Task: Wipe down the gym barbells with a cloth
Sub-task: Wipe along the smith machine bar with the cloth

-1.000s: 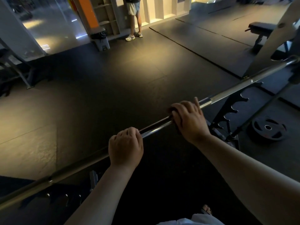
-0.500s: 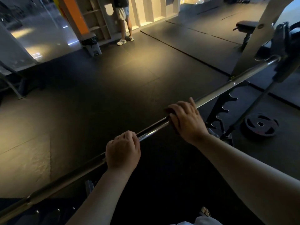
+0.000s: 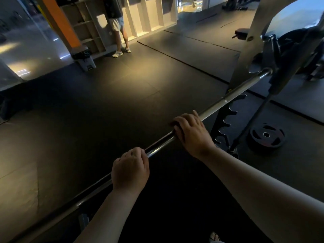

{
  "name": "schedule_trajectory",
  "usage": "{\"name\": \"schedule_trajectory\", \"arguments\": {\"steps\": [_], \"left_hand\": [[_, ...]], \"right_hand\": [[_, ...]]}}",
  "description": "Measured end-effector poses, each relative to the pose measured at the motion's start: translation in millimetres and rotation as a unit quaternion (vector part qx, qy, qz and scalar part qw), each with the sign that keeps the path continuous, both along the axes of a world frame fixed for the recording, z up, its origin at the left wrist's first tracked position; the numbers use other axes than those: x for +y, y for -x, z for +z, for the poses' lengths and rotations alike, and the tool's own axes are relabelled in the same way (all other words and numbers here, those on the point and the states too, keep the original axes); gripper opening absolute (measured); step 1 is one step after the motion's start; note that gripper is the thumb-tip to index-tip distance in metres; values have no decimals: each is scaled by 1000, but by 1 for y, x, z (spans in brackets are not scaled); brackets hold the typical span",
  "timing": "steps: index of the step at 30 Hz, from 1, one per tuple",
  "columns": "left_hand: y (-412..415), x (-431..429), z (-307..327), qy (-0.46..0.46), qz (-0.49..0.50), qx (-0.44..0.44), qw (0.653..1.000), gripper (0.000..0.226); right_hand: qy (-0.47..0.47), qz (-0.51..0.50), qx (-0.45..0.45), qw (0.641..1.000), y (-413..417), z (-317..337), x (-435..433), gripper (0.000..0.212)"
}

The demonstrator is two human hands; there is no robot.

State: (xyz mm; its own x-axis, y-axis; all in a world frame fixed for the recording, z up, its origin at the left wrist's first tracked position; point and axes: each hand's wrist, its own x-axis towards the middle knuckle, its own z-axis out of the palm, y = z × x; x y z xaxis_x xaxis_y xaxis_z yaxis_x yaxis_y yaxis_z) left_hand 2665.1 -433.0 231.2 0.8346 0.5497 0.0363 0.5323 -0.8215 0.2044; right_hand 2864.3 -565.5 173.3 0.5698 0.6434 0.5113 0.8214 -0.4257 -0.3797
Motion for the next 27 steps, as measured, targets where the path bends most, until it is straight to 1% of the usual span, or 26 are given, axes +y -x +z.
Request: {"name": "schedule_trajectory", "arguments": {"steps": [2, 3, 4, 5, 6, 8, 9, 11, 13, 16, 18, 19, 21, 24, 26, 27], "left_hand": [[-11, -5, 0, 7, 1, 2, 1000, 26], [-16, -6, 0, 7, 1, 1, 1000, 25], [-22, -8, -1, 6, 0, 2, 1000, 25], [-28, -10, -2, 6, -3, 4, 1000, 23], [-34, -12, -3, 7, -9, 6, 1000, 22], [-46, -17, -2, 13, -24, 5, 1000, 19], [-52, -19, -2, 17, -31, 3, 999, 19], [-64, -25, -1, 15, -40, 2, 999, 21], [-76, -30, -1, 3, -43, 2, 999, 24], [-92, -37, 0, 5, -47, 5, 999, 23], [-101, -41, 1, 12, -53, 7, 999, 20], [-106, -42, 1, 11, -55, 7, 998, 19], [-116, -45, -1, 7, -58, 6, 998, 19], [-131, -50, -3, -1, -67, 15, 998, 22], [-141, -54, -2, 6, -70, 16, 997, 24], [-145, -56, -2, 7, -69, 15, 997, 24]], "right_hand": [[-20, -81, 69, 994, -21, 3, -11, 37], [-26, -106, 103, 989, -22, 4, -9, 37], [-35, -114, 129, 984, -19, 6, -5, 36], [-42, -105, 137, 984, -11, 7, 0, 35], [-40, -76, 125, 988, -2, 6, 3, 35], [-4, 12, 79, 997, 8, 2, -1, 42], [15, 51, 53, 997, 3, 2, -7, 44], [39, 84, 14, 996, -24, 3, -18, 44], [36, 48, 13, 998, -56, 2, -27, 43], [3, -62, 74, 995, -86, 3, -38, 40], [-30, -102, 128, 986, -76, 5, -32, 36], [-42, -97, 142, 984, -65, 6, -27, 37], [-28, -30, 119, 992, -45, 2, -23, 43], [36, 88, 25, 995, -60, -4, -39, 49], [51, 102, -10, 993, -89, -4, -49, 45], [44, 83, -6, 996, -102, -3, -54, 44]]}}
